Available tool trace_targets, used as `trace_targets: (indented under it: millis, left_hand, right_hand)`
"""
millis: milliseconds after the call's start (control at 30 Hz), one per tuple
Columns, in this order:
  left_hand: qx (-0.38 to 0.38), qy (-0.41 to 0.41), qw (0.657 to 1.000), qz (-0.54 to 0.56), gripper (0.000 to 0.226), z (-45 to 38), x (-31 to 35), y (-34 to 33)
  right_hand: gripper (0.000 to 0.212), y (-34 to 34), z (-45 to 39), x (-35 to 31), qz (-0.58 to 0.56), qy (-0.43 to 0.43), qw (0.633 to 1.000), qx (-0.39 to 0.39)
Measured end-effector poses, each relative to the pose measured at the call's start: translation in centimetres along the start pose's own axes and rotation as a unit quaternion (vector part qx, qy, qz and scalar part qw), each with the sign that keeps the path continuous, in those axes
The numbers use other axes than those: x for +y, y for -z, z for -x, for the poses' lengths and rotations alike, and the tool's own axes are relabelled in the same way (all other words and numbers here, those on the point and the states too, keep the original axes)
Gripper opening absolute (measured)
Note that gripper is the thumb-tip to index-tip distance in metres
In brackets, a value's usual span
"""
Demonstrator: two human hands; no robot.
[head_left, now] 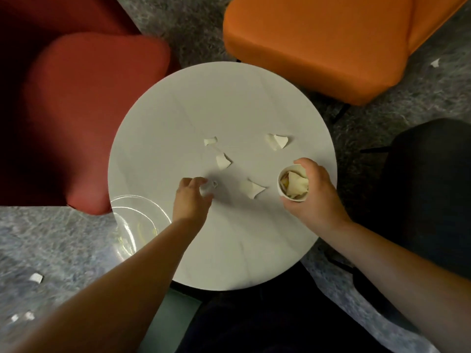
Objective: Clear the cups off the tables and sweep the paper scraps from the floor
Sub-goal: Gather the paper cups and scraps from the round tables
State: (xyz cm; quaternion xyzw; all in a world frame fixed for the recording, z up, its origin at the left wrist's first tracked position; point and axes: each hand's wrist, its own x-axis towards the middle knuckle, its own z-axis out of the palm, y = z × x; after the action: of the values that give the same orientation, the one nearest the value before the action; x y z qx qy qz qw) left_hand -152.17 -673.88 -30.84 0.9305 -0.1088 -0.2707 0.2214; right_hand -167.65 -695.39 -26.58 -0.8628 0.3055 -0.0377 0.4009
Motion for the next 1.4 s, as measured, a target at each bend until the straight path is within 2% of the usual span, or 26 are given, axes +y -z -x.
trace_targets:
  millis: [100,367,633,767,900,1067,1133,1267,1333,1400]
  left_hand:
    - [0.008,0.015,1.000,0.027,0.029,-1.2,0.5,-1.2]
    - [0.001,-0.042,0.999,-0.013,0.019,-2.6,0.3,-2.3]
    - [-0.027,-0.055,0.998,-0.011,0.025,-3.0,0.9,-2.0]
    - [-0.007,-0.040,0.994,0.097,0.020,-2.0,3.5,-1.1]
    - [0.020,-0.075,0.951,0.300,0.030,1.0,9.0,0.6]
    - [-0.045,-0.142,0.921,0.361,0.029,3.8,12.7,0.8]
    - [-0.029,-0.139,0.927,0.348,0.026,3.7,12.8,0.6]
    - [0.066,-0.047,0.953,0.293,0.023,1.6,10.1,0.3]
    - [0.041,-0.029,0.980,0.192,0.016,0.4,8.2,-0.4]
    - [-0.021,-0.042,0.994,0.098,0.023,-0.3,6.8,-1.6]
  right_hand:
    - [0.074,-0.2,-0.4,-0.3,0.005,0.019,1.000,-0.006]
    - [0.075,-0.7,-0.5,-0.6,0.013,0.017,1.000,-0.007]
    - [0.076,-0.5,-0.7,-1.5,0.019,-0.006,0.999,-0.027]
    - [0.078,-0.4,-0.9,-1.8,0.019,-0.016,0.999,-0.043]
    - [0.079,-0.3,-1.2,-1.8,0.021,-0.018,0.998,-0.057]
    - [0.081,-0.5,-1.5,-1.9,0.005,-0.031,0.997,-0.069]
    - [0.081,-0.4,-1.6,-1.9,0.010,-0.032,0.997,-0.073]
    - [0.081,-0.2,-1.4,-1.4,0.003,-0.029,0.998,-0.061]
    - [0.080,0.0,-1.3,-1.1,-0.003,-0.034,0.998,-0.051]
    - [0.081,0.2,-1.2,-0.9,-0.005,-0.044,0.998,-0.046]
